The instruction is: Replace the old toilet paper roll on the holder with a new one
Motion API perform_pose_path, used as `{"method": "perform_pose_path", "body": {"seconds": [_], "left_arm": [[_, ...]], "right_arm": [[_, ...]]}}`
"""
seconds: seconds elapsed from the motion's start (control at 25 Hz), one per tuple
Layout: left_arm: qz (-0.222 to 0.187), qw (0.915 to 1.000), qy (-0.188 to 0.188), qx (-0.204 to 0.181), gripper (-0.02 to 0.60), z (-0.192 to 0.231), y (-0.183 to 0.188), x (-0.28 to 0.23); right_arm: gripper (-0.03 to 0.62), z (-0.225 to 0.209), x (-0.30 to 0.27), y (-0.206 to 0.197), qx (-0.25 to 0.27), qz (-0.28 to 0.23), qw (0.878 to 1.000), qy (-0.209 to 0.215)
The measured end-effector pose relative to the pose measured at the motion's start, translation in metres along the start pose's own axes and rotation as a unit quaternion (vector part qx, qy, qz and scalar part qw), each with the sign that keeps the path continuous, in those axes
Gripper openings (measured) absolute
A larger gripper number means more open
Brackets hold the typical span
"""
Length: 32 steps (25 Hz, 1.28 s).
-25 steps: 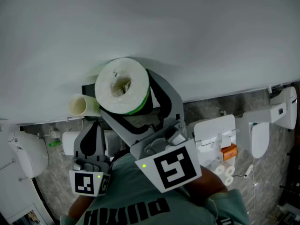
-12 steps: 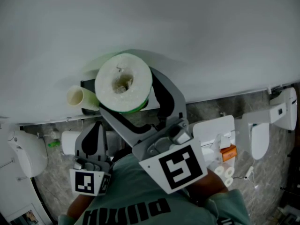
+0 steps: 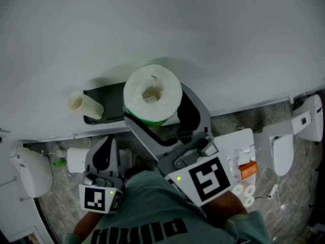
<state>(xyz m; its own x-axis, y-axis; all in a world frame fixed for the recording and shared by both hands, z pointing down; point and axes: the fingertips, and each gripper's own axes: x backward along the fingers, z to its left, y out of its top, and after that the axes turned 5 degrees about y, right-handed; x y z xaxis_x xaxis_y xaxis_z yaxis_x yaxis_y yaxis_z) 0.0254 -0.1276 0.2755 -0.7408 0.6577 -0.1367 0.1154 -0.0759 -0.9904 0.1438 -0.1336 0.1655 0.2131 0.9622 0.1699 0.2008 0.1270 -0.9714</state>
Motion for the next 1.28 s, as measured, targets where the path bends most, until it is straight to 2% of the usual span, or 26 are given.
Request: {"method": "perform_pose_path", "body": {"seconds": [0.16, 0.44, 0.8, 1.12, 1.28], "left_arm": [[0.004, 1.0, 0.001, 0.007, 0.005, -0.007, -0.005, 0.0], [0.001, 0.9998, -0.005, 0.019, 0.005, -0.016, -0.016, -0.005], [0.015, 0.9997, 0.001, 0.02, 0.005, -0.02, -0.031, -0.008], [0.024, 0.9994, 0.015, 0.019, 0.005, -0.013, -0.044, -0.007], [0.016, 0.9995, 0.015, 0.021, 0.005, -0.014, -0.041, -0.008]], "right_arm": [[0.423, -0.01, 0.017, -0.007, -0.006, 0.004, 1.0, -0.005], [0.422, -0.031, 0.039, -0.016, -0.049, -0.005, 0.998, -0.042], [0.422, -0.05, 0.051, -0.037, -0.104, -0.01, 0.992, -0.066], [0.422, -0.065, 0.051, -0.071, -0.195, -0.018, 0.977, -0.081], [0.422, -0.07, 0.049, -0.08, -0.231, -0.026, 0.969, -0.084]]}}
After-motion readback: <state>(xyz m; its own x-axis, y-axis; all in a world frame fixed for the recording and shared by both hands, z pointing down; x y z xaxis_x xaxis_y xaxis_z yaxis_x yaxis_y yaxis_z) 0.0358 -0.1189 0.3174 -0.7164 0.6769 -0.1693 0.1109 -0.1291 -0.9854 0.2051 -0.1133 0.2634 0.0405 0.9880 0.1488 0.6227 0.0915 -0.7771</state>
